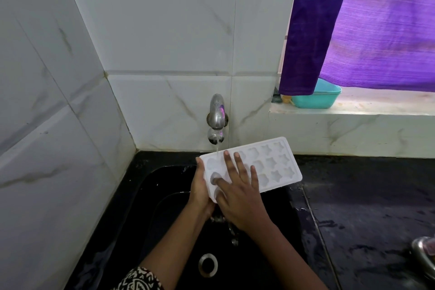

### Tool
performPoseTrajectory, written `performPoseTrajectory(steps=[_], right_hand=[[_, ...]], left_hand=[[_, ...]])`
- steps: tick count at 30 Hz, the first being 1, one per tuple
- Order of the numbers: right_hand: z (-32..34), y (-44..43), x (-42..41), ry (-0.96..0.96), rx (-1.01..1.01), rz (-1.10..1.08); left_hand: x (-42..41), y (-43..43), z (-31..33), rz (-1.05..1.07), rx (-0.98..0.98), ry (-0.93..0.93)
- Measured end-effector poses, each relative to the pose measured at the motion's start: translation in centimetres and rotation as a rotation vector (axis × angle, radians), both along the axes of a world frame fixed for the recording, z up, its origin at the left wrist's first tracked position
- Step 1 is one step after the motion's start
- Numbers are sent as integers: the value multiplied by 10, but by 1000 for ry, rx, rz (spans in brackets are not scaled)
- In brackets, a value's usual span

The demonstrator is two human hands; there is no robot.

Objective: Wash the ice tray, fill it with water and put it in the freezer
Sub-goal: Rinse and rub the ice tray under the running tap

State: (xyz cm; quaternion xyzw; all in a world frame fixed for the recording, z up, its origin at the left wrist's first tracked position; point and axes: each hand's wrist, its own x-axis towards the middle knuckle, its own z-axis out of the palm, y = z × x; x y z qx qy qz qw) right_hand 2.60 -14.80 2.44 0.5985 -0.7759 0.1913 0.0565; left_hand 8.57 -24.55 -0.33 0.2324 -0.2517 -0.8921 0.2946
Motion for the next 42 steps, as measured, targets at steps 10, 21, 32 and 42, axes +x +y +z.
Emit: performPoseTrajectory(steps=[10, 21, 32, 42], right_hand=[[-5, 0, -3, -4, -42, -37], [-5, -4, 1, 59, -116, -81], [-6, -3, 11, 42, -105, -52], [-8, -2, 9, 27, -75, 9]], left_hand=[[0, 1, -10, -29, -8, 15], [-6, 2, -9, 10, -30, 15], [-4, 2, -1, 43, 20, 48], [-1, 3, -3, 85, 21, 48]])
